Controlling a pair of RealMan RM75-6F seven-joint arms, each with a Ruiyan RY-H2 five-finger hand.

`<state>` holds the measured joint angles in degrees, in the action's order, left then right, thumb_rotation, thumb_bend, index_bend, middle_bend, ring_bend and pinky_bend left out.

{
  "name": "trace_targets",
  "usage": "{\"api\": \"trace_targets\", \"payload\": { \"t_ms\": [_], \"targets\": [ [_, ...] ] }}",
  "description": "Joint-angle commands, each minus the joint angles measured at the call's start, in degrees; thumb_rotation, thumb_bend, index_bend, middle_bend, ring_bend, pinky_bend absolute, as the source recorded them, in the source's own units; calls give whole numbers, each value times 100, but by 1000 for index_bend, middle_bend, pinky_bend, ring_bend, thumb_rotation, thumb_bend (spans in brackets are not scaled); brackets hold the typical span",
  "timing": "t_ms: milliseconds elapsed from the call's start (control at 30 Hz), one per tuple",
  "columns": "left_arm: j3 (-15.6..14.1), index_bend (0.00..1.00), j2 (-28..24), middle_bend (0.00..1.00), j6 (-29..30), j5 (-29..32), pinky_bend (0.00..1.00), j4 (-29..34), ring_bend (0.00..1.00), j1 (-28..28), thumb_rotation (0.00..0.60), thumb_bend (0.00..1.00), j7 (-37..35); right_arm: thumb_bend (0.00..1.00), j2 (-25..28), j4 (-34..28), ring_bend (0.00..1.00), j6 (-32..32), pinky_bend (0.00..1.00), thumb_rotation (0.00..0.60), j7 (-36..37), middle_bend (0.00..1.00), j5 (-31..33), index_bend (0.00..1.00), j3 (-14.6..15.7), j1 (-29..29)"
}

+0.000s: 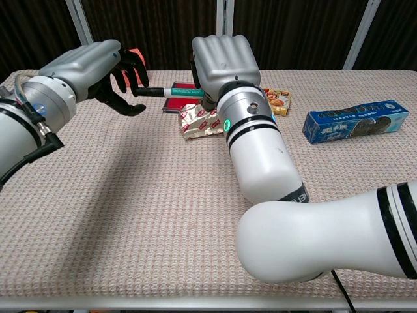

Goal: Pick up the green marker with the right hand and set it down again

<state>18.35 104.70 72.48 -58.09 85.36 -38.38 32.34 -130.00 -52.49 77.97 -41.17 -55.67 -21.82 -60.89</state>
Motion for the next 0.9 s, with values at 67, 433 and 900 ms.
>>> {"api": "trace_targets", "payload": {
  "t_ms": [67,433,900],
  "targets": [
    [30,430,23,482,48,-14,477,1,435,-11,600,271,-50,304,0,3,719,-10,819,600,-1,637,23,692,19,-12],
    [10,509,91,554,-32,-36,541,-95,508,-61,600,324,-235,303,0,17,719,-44,819,600,25,637,139,692,72,-49],
    [70,634,44,664,-25,40,627,-70,621,-45,600,475,-370,304,0,40,719,71,819,600,13,638,76,692,84,19]
  ]
}}
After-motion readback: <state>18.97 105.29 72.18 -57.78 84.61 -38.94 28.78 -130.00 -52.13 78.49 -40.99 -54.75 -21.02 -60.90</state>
